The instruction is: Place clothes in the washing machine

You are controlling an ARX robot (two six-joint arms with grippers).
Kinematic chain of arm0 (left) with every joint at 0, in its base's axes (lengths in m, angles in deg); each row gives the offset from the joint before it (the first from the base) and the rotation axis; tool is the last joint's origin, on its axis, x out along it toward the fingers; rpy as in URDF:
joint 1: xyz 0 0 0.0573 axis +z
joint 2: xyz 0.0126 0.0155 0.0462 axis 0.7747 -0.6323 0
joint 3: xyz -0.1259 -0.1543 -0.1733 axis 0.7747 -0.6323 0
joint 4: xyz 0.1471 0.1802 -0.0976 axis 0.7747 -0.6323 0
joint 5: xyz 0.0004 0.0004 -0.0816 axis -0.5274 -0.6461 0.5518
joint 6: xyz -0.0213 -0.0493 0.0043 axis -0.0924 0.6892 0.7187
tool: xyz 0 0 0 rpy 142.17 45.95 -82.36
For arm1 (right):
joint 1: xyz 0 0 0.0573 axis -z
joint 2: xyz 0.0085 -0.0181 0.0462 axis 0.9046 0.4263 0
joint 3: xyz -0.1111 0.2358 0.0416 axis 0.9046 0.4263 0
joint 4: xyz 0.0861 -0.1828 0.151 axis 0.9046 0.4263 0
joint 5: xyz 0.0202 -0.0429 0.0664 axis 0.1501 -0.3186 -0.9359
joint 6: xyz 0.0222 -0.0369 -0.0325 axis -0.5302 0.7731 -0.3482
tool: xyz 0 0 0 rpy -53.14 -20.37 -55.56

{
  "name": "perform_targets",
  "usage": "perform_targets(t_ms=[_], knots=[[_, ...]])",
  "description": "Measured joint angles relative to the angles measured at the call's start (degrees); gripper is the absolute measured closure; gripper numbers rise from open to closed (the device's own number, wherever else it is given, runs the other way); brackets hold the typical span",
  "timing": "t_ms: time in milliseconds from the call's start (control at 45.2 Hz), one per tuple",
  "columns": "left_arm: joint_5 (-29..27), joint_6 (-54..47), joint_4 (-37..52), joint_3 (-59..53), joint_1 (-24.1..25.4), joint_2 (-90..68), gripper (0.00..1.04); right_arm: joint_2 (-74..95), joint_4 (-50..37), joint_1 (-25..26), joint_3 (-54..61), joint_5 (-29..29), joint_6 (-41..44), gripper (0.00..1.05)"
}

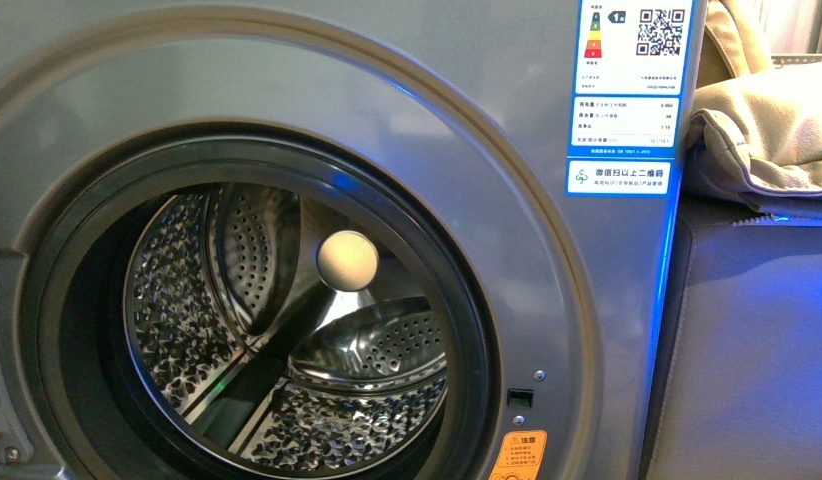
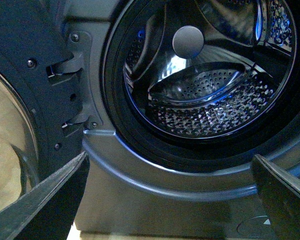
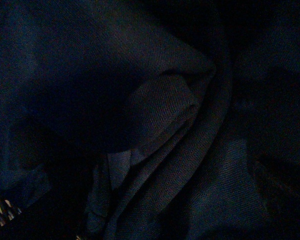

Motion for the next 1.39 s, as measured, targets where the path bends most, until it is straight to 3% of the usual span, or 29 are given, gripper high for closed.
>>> perform_targets(t_ms=[1304,1393], knots=[[0.0,0.0,0.0,0.0,0.0,0.0,0.07,19.8,-2.4,3.1,-12.46,-0.7,9.01,0.08],[0.0,0.0,0.0,0.0,0.0,0.0,0.07,19.74,-4.15,3.15,-12.07,-0.24,8.76,0.24]])
